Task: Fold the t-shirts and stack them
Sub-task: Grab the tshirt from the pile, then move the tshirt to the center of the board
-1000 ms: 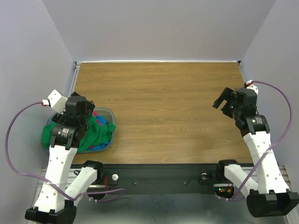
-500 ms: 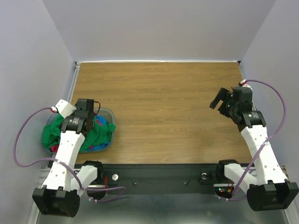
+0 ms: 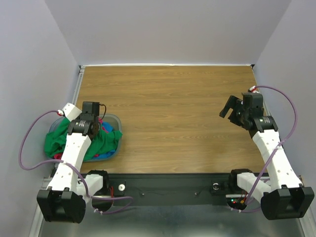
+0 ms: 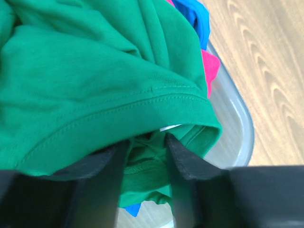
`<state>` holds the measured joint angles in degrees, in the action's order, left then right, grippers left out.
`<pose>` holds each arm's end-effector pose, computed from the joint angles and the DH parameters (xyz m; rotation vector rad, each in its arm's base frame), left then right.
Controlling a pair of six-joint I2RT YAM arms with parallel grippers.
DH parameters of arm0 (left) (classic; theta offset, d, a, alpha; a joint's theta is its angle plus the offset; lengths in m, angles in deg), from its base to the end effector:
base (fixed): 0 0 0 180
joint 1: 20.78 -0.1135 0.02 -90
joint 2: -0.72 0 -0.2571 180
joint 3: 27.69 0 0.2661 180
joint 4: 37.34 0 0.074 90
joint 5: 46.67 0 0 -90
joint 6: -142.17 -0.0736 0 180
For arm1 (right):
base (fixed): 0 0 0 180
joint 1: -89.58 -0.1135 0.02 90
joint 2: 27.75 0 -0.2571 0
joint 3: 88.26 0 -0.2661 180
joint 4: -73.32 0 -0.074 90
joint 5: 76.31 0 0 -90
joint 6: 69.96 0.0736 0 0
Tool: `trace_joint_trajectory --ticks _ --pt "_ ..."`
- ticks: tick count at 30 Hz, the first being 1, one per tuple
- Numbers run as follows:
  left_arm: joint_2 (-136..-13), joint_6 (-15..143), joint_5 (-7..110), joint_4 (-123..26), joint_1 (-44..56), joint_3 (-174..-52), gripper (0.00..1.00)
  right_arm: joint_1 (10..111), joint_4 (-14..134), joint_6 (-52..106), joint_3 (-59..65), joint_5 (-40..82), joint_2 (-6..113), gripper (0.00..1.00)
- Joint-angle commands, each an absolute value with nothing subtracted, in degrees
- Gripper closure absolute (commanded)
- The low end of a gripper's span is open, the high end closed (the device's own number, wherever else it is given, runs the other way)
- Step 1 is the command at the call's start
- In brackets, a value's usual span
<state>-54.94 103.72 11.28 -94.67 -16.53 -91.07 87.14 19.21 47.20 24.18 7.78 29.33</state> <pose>0.2293 0.0221 0.2577 -1.1287 1.9803 0.1852 0.2486 0.0030 0.2761 0.5492 2.2657 0.1387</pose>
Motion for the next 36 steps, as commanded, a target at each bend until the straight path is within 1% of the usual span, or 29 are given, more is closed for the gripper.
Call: trace_joint_trajectory --ticks 1,2,3,4,5,7,11,13,17,20,23,26,27,32,33,35,36 --pt "-55.4 103.7 11.2 -92.9 -17.0 -91.3 0.63 87.1 20.9 46.2 23.9 6.7 27.2 0.00" --pt "-55.2 103.7 11.1 -92.9 -17.0 -91.2 0.65 87.0 21.0 46.2 23.9 6.6 27.0 0.00" --pt "-55.2 103.4 11.1 -92.9 -17.0 -91.2 0.71 87.0 21.0 46.2 24.0 6.5 26.8 0.00" --pt "-55.1 103.1 11.2 -92.6 -17.0 -91.2 0.80 87.1 20.9 46.2 24.1 6.2 26.5 0.00" --pt "-54.8 102.5 11.2 -92.6 -17.0 -91.2 0.83 87.0 20.8 46.1 24.1 6.0 26.4 0.00" --pt "-54.5 102.3 11.2 -92.5 -17.0 -91.3 1.00 87.0 20.7 46.2 24.2 5.4 26.1 0.00" --pt "-52.2 100.1 12.2 -91.6 -17.0 -92.3 1.00 87.1 20.6 46.3 24.1 5.3 26.1 0.00" --pt "-49.8 97.4 14.1 -89.9 -17.0 -94.7 1.00 87.0 20.6 46.4 23.8 5.4 26.3 0.00" --pt "-45.0 92.0 19.6 -84.7 -17.0 -100.8 1.00 87.0 20.6 46.1 23.2 6.0 25.9 0.00" --pt "-44.0 89.4 26.3 -80.4 -17.0 -106.3 1.00 87.0 20.6 46.1 22.9 5.9 25.1 0.01" --pt "-45.1 88.5 31.9 -77.0 -17.0 -112.9 1.00 87.0 20.6 46.1 22.1 5.6 24.5 0.01" --pt "-48.1 87.5 40.1 -72.5 -16.9 -120.0 1.00 87.0 20.7 46.1 21.1 5.6 24.3 0.01" --pt "-49.9 87.2 46.1 -71.0 -16.9 -123.1 1.00 87.1 20.6 46.1 20.9 5.6 24.3 0.01" --pt "-55.6 90.1 61.3 -57.3 -15.8 -130.0 1.00 87.0 20.7 46.7 19.4 5.9 23.9 0.01" --pt "-56.5 90.9 62.1 -55.4 -15.1 -131.6 1.00 87.0 20.6 46.8 19.2 5.9 23.9 0.01" --pt "-58.4 92.0 62.2 -51.2 -10.2 -133.6 1.00 87.0 20.6 47.2 18.9 6.0 23.8 0.01" --pt "-61.2 91.6 60.2 -50.9 -7.7 -137.1 1.00 87.0 20.7 47.4 18.7 5.9 23.8 0.01"
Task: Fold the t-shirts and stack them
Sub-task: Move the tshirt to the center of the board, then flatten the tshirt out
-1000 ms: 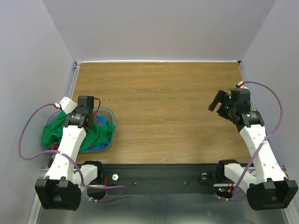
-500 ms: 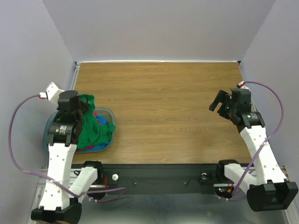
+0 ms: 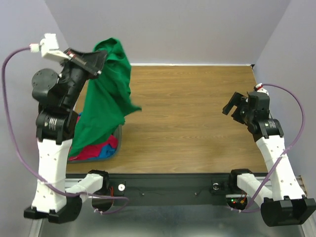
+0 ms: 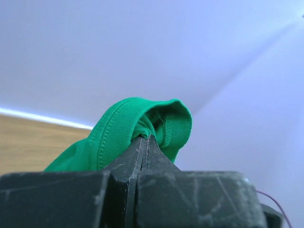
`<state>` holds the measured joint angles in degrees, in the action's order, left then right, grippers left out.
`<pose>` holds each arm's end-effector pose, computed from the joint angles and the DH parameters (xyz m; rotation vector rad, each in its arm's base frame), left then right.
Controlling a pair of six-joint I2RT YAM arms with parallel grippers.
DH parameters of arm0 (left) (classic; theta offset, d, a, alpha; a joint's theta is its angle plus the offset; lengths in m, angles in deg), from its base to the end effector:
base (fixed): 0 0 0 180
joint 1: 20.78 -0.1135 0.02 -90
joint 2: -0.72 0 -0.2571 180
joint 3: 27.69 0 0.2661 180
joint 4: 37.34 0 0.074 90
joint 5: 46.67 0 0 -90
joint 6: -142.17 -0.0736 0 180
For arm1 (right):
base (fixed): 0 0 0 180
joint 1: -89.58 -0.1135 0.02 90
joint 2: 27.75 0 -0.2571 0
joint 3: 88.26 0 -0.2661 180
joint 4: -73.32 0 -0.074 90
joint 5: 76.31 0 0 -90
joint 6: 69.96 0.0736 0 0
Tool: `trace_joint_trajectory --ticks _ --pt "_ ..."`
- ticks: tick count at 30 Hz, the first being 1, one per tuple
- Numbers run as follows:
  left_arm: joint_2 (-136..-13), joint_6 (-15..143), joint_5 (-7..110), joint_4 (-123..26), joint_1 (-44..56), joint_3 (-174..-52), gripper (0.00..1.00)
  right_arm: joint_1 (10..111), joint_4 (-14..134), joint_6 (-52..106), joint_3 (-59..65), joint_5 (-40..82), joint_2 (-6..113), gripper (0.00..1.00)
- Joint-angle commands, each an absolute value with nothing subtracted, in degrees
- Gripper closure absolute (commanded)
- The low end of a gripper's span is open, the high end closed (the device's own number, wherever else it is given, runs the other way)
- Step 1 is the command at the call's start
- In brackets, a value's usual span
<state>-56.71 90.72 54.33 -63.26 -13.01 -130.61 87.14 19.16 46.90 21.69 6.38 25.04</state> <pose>0.2022 -0.0418 0.5689 -0.1694 1.2663 -0.8175 0.2364 0.0007 0.3090 0.5367 2.1464 0.1428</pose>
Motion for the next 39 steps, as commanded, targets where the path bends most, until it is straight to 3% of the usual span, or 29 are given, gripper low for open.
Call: trace_joint_trajectory --ticks 1,6,9,12,17,21,25,27,28,29,30,31,39 --pt "-62.9 89.6 58.5 -50.9 -4.1 -139.1 1.00 87.0 20.6 47.6 18.5 5.7 23.7 0.01" --pt "-79.3 84.3 55.3 -52.2 15.3 -158.3 1.00 87.1 20.6 48.0 17.7 5.7 23.2 0.01" --pt "-91.8 83.6 58.2 -57.5 19.3 -175.5 1.00 87.0 20.0 48.1 17.4 4.6 22.3 0.01" --pt "-99.0 84.5 62.6 -58.7 21.2 -185.0 1.00 87.1 18.5 49.0 16.9 -0.3 20.9 0.01" --pt "-95.9 82.7 57.3 -55.8 21.1 -175.9 1.00 87.1 15.7 50.9 16.3 -12.4 17.9 0.02" --pt "-88.0 84.0 45.0 -57.8 18.4 -156.9 1.00 87.1 13.9 50.9 15.3 -11.9 16.7 0.02" --pt "-85.8 90.0 42.2 -60.0 9.0 -138.7 1.00 87.1 12.5 49.7 14.7 -10.0 16.8 0.02" --pt "-87.8 92.0 47.1 -62.4 2.6 -131.0 0.68 87.0 11.9 48.9 14.9 -7.3 17.9 0.02" --pt "-88.8 92.3 48.0 -63.5 1.2 -129.2 0.59 87.0 11.9 48.6 15.4 -5.8 18.5 0.01" --pt "-89.8 92.6 48.2 -65.6 0.0 -127.6 0.35 87.0 11.9 48.3 15.9 -3.8 19.7 0.01" --pt "-90.9 92.1 48.5 -65.9 -1.0 -125.0 0.25 87.0 12.0 48.4 16.6 -3.0 20.5 0.00" --pt "-91.2 91.9 48.1 -66.2 -1.2 -123.9 0.02 87.0 11.9 49.0 17.0 -2.3 21.4 0.00" --pt "-84.6 91.5 45.3 -64.7 -0.9 -112.5 0.02 87.1 15.4 51.8 21.8 4.3 27.9 0.00"
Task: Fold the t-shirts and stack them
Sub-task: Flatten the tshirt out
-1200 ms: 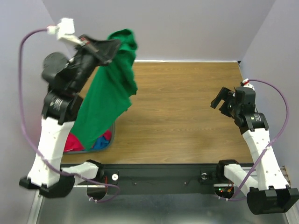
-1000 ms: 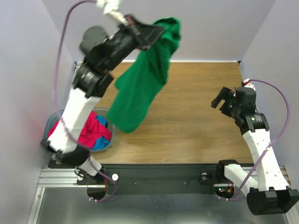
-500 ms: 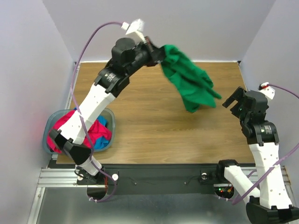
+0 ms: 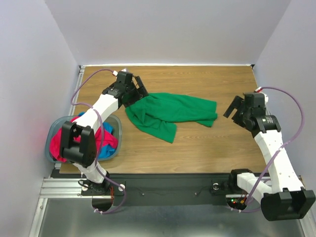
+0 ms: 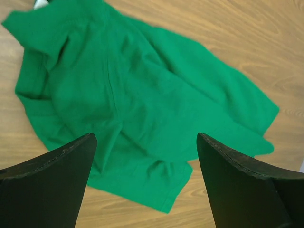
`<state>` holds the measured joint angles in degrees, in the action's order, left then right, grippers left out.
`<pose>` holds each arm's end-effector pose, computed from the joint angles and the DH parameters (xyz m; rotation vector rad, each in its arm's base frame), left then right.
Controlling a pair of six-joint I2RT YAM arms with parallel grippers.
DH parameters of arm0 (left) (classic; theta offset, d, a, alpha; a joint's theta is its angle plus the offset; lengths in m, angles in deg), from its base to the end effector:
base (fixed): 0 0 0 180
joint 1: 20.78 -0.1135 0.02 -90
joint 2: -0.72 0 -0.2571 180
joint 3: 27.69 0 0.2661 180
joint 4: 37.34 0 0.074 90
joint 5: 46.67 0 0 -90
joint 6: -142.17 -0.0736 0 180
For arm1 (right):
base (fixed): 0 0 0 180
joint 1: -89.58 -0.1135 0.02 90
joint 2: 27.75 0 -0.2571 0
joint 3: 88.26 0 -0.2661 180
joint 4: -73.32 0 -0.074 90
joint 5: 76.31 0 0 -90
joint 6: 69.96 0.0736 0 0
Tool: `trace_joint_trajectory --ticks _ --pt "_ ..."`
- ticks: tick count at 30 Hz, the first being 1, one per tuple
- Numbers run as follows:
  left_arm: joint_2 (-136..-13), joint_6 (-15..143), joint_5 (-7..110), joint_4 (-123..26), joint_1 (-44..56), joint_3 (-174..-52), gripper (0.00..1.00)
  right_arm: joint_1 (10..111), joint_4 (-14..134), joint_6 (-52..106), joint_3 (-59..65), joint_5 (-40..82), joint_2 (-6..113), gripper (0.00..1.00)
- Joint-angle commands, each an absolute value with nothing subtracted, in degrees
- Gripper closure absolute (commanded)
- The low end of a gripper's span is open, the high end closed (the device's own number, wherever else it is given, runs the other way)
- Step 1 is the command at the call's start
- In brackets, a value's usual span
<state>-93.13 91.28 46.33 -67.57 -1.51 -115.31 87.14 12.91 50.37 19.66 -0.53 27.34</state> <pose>0.3956 -0.1424 0.2535 -0.3627 2.2484 -0.6124 0.2335 -0.0081 0.3022 0.6732 2.1993 0.0040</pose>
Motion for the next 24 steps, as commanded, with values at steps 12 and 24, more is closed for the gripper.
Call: trace_joint_trajectory --ticks 12,24 --pt "-79.2 97.1 42.7 -61.3 4.6 -92.1 0.05 87.0 26.6 52.9 31.1 15.8 34.5 0.00" --pt "-89.4 101.1 46.3 -56.8 21.7 -93.6 0.09 87.1 33.0 53.5 35.8 17.9 39.2 0.03"
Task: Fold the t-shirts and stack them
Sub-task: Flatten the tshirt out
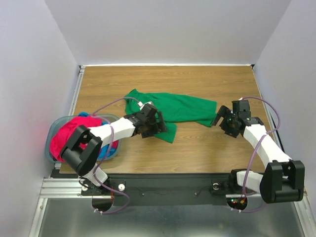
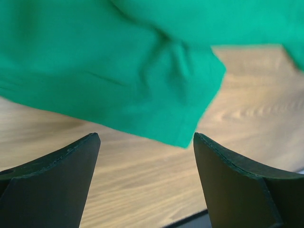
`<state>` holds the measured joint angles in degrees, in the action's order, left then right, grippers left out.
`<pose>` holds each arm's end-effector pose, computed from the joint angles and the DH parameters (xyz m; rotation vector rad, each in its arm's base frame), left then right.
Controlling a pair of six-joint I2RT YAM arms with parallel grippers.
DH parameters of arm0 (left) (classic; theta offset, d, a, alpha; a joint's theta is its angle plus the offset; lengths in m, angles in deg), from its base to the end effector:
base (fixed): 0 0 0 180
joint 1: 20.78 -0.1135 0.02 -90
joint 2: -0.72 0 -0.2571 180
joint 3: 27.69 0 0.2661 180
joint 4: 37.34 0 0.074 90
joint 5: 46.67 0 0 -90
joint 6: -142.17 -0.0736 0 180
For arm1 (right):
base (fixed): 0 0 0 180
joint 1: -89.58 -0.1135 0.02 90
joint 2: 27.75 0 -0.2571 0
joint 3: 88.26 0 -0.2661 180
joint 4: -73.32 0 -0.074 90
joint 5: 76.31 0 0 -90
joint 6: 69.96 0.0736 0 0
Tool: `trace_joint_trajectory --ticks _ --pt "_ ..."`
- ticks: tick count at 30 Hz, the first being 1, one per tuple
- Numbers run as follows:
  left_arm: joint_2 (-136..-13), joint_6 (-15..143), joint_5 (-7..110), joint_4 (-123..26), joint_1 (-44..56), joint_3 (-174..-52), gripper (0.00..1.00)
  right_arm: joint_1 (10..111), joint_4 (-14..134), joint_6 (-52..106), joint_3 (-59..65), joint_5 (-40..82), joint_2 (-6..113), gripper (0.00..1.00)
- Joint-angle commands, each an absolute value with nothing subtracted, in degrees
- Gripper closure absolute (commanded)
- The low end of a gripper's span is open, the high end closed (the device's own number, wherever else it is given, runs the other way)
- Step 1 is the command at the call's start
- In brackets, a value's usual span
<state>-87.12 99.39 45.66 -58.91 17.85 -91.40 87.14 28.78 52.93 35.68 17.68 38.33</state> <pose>0.2764 -0.2247 0.1560 -0.1669 2.4987 -0.7315 0.2628 0.0163 0.1821 0.6430 2.4706 0.3322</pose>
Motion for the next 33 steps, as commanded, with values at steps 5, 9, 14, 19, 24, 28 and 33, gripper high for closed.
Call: trace_joint_trajectory --ticks 5,9,14,19,24,28,33 --pt "-93.6 102.6 43.8 -59.2 25.9 -96.6 0.08 87.1 33.7 53.7 36.0 17.9 41.2 0.04" --pt "-100.0 104.4 34.7 -68.8 30.3 -103.9 0.08 87.0 33.8 54.1 36.1 17.3 41.5 0.03" --pt "-105.6 105.6 28.7 -77.7 32.7 -111.6 0.18 87.1 33.7 54.0 36.7 16.3 41.3 0.03" --pt "-108.6 106.8 25.6 -82.2 34.2 -114.3 0.25 87.1 33.7 54.1 37.0 15.2 41.2 0.03" --pt "-111.0 106.5 25.7 -83.2 35.8 -115.5 0.35 87.0 33.7 54.1 37.2 14.0 41.6 0.03" --pt "-114.6 107.2 27.1 -84.1 37.9 -116.0 0.39 87.1 33.7 53.5 37.5 12.4 42.0 0.03" --pt "-116.3 108.0 29.8 -82.2 38.4 -113.6 0.56 87.0 33.7 53.0 37.8 10.8 41.6 0.03"
